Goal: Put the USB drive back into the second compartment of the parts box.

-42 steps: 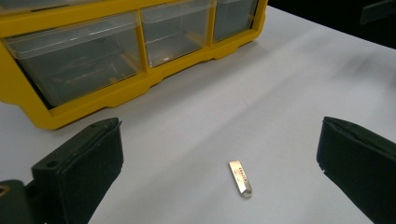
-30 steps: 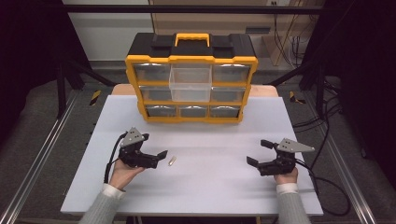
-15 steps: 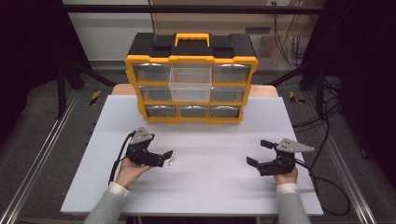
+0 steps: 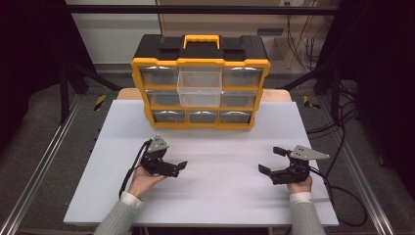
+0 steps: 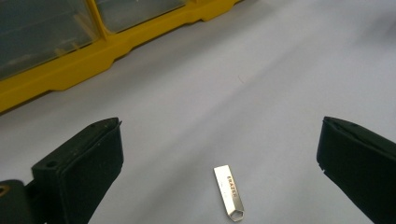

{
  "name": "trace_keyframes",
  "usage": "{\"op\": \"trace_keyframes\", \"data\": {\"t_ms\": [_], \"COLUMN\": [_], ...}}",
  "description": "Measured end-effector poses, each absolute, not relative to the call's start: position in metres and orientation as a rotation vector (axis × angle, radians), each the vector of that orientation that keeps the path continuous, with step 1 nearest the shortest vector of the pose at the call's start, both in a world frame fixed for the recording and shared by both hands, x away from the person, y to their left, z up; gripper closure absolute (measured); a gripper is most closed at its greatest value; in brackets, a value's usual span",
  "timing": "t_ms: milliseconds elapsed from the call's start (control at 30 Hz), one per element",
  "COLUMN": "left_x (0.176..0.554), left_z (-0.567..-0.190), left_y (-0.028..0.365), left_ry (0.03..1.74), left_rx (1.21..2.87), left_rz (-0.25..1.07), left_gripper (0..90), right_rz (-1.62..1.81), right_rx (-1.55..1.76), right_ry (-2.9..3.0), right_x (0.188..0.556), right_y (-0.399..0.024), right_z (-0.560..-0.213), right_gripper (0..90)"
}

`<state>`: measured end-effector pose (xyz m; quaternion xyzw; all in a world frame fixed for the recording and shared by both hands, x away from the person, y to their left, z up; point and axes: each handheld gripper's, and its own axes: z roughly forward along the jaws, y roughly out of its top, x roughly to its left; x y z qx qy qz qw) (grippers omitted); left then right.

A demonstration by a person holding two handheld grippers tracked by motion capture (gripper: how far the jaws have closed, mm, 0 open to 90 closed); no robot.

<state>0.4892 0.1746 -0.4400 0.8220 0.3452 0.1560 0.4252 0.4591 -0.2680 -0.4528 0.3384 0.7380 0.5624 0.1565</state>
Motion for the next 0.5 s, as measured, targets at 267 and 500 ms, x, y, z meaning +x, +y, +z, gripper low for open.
{"op": "trace_keyframes", "data": {"t_ms": [267,500], "left_x": [0.491,0.492], "left_z": [-0.446,-0.452], "left_y": [0.171,0.166], "left_ry": [0.891,0.923], "left_rx": [2.086,2.130], "left_rz": [0.381,0.369], "left_gripper": [0.3,0.4], "right_rz": [1.604,1.605], "right_rx": [0.964,0.967], "right_ry": [2.116,2.121], "right_x": [0.460,0.460], "right_y": [-0.268,-0.267], "right_z": [-0.453,-0.454], "right_gripper": [2.4,2.4]}}
